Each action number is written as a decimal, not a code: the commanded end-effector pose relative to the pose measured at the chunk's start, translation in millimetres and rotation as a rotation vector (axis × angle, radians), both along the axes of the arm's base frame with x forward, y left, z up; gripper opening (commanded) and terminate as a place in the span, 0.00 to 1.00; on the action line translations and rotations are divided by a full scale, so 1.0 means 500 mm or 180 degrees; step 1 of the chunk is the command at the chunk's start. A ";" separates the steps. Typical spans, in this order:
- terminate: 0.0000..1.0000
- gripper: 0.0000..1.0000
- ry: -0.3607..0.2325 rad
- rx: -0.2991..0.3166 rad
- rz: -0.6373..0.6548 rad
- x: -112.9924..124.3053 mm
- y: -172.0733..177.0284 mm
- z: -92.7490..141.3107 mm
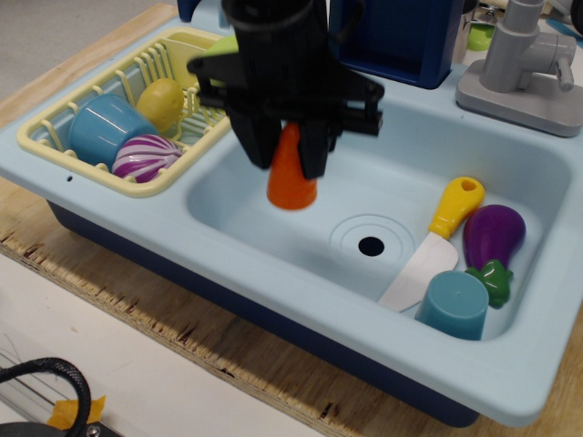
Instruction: Put carrot on plate
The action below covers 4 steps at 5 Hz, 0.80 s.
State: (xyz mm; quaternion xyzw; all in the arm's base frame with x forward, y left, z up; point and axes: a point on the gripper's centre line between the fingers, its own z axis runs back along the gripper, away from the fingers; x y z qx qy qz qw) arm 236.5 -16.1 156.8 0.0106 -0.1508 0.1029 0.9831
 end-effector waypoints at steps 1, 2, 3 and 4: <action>0.00 0.00 -0.0311 0.0062 0.0014 0.028 0.025 0.069; 0.00 0.00 -0.0303 0.0066 0.0037 0.053 0.055 0.088; 0.00 0.00 -0.0253 0.0140 0.0005 0.090 0.083 0.110; 0.00 0.00 -0.0455 0.0138 -0.0062 0.129 0.119 0.124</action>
